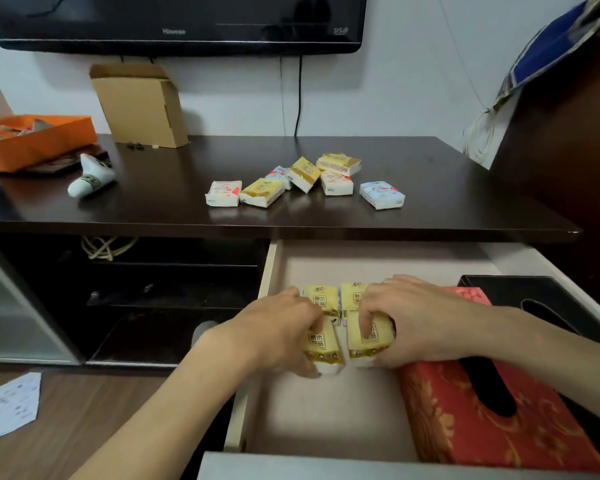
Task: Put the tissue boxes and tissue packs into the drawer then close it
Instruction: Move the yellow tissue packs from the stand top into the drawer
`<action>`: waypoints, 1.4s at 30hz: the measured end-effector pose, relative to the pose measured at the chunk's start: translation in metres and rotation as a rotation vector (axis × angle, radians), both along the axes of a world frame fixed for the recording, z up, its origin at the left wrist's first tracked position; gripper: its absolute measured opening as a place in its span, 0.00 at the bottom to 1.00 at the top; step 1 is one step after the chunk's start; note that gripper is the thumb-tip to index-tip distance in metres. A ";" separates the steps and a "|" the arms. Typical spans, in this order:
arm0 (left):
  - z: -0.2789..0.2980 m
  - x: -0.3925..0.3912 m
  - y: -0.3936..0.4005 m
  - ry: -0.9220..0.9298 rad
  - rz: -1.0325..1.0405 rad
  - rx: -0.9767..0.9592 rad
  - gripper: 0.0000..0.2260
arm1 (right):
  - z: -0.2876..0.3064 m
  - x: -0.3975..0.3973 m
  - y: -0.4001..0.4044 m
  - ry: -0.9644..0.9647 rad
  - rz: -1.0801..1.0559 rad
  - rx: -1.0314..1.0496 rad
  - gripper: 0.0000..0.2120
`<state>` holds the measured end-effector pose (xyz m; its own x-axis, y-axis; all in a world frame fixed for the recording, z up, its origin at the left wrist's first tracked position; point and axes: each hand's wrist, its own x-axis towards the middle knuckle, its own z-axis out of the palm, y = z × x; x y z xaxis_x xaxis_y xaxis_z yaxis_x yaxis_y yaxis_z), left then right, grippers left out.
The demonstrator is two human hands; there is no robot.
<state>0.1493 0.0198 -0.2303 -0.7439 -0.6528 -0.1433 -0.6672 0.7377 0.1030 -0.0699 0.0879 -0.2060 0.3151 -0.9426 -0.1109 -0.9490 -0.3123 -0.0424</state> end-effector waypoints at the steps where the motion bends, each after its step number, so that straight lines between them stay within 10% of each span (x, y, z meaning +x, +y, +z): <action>1: -0.003 0.000 0.000 -0.017 -0.017 -0.011 0.25 | -0.002 0.002 0.000 0.024 -0.001 0.024 0.20; 12: 0.000 0.006 -0.008 0.076 -0.134 -0.096 0.24 | 0.006 0.004 -0.009 -0.009 -0.015 -0.036 0.21; 17: -0.004 -0.006 -0.027 -0.073 -0.123 -0.150 0.38 | 0.005 0.011 -0.027 0.253 -0.083 0.168 0.36; 22: -0.004 -0.027 -0.035 -0.124 -0.095 -0.029 0.27 | 0.003 0.023 -0.033 0.395 -0.084 0.198 0.35; 37: -0.017 -0.033 -0.038 0.012 -0.079 0.040 0.29 | 0.001 0.018 -0.030 0.222 -0.204 0.138 0.26; 42: 0.006 -0.023 -0.039 0.213 0.001 -0.118 0.26 | 0.015 0.001 -0.043 -0.210 -0.318 -0.086 0.13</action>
<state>0.1264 -0.0187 -0.2244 -0.7484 -0.6566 0.0937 -0.6405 0.7522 0.1550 -0.0693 0.0450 -0.1907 0.0132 -0.9999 0.0086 -0.9725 -0.0148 -0.2324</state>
